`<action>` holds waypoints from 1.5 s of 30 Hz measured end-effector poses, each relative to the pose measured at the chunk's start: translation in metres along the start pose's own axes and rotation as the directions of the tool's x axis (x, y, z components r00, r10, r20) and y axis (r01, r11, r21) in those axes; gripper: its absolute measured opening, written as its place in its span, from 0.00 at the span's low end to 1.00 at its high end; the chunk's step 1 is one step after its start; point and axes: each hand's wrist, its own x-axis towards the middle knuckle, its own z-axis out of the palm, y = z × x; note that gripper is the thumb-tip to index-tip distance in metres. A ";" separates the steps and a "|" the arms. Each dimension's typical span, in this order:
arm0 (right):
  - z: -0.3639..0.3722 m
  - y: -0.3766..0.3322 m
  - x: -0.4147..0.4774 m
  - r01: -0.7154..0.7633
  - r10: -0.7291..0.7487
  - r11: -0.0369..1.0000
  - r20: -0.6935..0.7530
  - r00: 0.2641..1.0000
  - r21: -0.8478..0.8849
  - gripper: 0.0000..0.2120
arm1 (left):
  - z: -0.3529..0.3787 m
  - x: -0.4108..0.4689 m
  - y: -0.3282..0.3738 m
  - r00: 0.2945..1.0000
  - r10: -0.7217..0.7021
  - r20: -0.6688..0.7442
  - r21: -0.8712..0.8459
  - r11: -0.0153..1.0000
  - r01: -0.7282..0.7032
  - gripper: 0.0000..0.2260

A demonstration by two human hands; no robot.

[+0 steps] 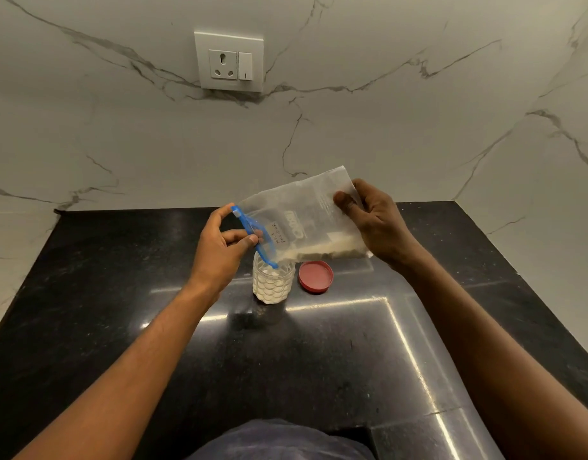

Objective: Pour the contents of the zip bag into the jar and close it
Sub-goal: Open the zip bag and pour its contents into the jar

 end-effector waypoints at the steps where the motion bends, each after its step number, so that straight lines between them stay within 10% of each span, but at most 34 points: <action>1: 0.001 0.001 0.000 0.009 -0.009 1.000 -0.031 0.999 -0.025 0.11 | 0.000 0.000 0.000 1.000 -0.001 0.002 -0.006 1.000 0.001 0.30; 19: 0.009 0.004 0.008 0.179 -0.215 0.953 -0.132 0.968 -0.246 0.11 | -0.004 0.002 -0.002 1.000 -0.002 0.001 -0.012 1.000 0.002 0.31; 45: 0.001 -0.012 0.010 0.105 -0.114 0.981 -0.049 0.992 -0.162 0.17 | -0.005 -0.001 0.002 1.000 -0.024 0.013 0.013 1.000 0.023 0.27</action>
